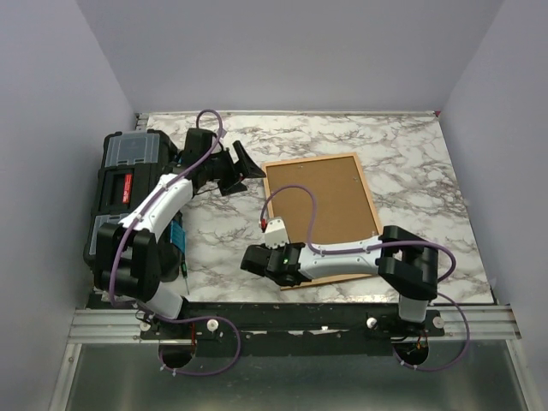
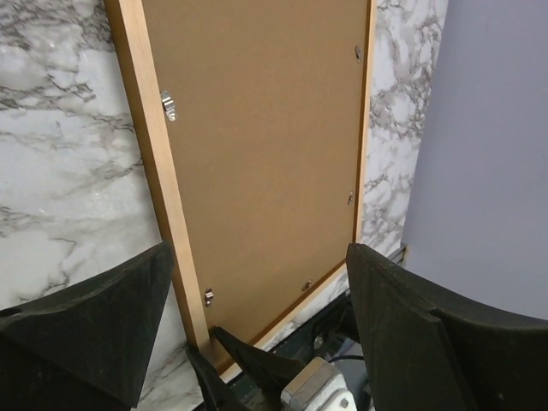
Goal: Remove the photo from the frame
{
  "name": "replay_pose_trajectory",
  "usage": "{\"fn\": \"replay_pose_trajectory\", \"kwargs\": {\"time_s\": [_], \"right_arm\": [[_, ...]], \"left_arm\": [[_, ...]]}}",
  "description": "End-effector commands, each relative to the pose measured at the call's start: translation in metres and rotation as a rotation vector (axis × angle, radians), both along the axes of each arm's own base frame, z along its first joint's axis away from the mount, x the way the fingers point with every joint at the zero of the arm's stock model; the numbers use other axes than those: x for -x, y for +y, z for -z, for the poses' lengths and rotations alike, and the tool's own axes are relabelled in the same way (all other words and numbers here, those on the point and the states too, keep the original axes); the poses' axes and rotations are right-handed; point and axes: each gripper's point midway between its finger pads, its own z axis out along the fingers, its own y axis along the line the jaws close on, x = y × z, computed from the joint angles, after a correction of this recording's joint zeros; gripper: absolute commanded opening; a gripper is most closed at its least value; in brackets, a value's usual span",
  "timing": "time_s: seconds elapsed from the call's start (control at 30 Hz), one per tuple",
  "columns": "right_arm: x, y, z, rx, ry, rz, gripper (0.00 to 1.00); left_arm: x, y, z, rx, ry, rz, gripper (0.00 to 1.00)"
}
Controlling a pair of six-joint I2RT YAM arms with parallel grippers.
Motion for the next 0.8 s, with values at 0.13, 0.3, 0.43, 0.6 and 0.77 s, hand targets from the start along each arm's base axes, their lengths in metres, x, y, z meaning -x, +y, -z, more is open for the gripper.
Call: {"fn": "replay_pose_trajectory", "kwargs": {"time_s": [0.13, 0.3, 0.43, 0.6, 0.77], "right_arm": [[0.002, 0.001, 0.010, -0.051, -0.022, -0.064, 0.22], [0.001, -0.004, 0.005, -0.055, -0.031, -0.069, 0.03], [0.001, -0.004, -0.004, -0.084, -0.046, -0.089, 0.00], [-0.003, -0.009, -0.016, -0.147, -0.049, -0.117, 0.00], [-0.006, -0.013, -0.030, -0.257, -0.035, -0.185, 0.00]], "left_arm": [[0.008, -0.017, 0.018, 0.171, 0.123, 0.006, 0.83], [0.012, -0.018, 0.030, 0.204, 0.165, -0.025, 0.84], [0.014, -0.018, 0.035, 0.220, 0.180, -0.040, 0.84], [0.018, -0.017, 0.049, 0.220, 0.227, -0.071, 0.84], [0.022, -0.020, 0.056, 0.225, 0.242, -0.078, 0.84]]}}
